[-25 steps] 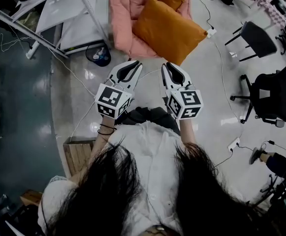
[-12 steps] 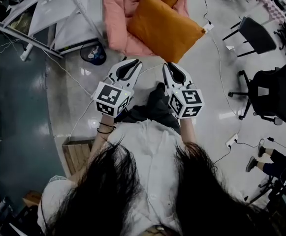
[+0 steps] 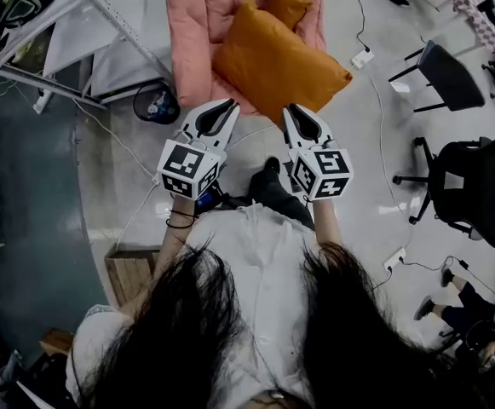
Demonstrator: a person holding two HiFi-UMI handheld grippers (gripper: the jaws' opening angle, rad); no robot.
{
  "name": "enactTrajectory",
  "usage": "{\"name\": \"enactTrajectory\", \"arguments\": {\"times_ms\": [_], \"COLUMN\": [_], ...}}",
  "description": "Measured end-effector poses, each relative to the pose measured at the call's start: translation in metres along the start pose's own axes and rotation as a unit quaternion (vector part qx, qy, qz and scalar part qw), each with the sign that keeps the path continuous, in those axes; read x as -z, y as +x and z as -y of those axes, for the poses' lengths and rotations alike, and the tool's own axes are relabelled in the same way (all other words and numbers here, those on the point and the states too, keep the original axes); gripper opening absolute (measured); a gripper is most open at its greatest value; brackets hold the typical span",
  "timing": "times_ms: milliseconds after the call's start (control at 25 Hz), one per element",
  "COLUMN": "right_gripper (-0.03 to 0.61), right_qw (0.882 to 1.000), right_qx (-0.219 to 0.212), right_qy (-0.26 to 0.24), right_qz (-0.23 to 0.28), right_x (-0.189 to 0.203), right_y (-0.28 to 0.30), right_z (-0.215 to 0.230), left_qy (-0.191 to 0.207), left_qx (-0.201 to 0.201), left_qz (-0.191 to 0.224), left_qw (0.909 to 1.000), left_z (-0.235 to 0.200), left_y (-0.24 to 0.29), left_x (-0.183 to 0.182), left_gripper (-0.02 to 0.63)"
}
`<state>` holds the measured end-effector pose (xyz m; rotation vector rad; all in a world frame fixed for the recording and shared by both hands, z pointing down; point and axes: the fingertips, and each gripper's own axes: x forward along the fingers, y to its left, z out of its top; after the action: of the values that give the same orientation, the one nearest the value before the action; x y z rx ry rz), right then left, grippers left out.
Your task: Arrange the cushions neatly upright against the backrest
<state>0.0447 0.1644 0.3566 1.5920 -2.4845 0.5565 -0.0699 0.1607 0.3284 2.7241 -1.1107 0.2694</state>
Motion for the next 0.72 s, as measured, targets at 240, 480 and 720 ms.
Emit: {"name": "enactTrajectory", "arguments": {"times_ms": [240,480,720], "right_gripper": [0.064,0.064,0.064], "right_qw": [1.000,0.999,0.999], "right_qx": [-0.015,-0.028,-0.038], "right_qy": [0.003,0.007,0.019], "right_qz": [-0.015,-0.021,-0.021], "right_x": [-0.014,-0.023,-0.022], "right_y": [0.028,0.044,0.052], "right_z": [0.050,0.098,0.131], "left_qy": [-0.002,0.001,0.015], "left_qx": [-0.016,-0.037,-0.059], "left_qz": [-0.013,-0.021,-0.035], "left_qw": [0.9998,0.9991,0.9975], "left_z": [-0.009,-0.010,-0.012], "left_y": [0.056,0.097,0.122], "left_x": [-0.010,-0.019,-0.020], "left_gripper": [0.049,0.049,0.049]}}
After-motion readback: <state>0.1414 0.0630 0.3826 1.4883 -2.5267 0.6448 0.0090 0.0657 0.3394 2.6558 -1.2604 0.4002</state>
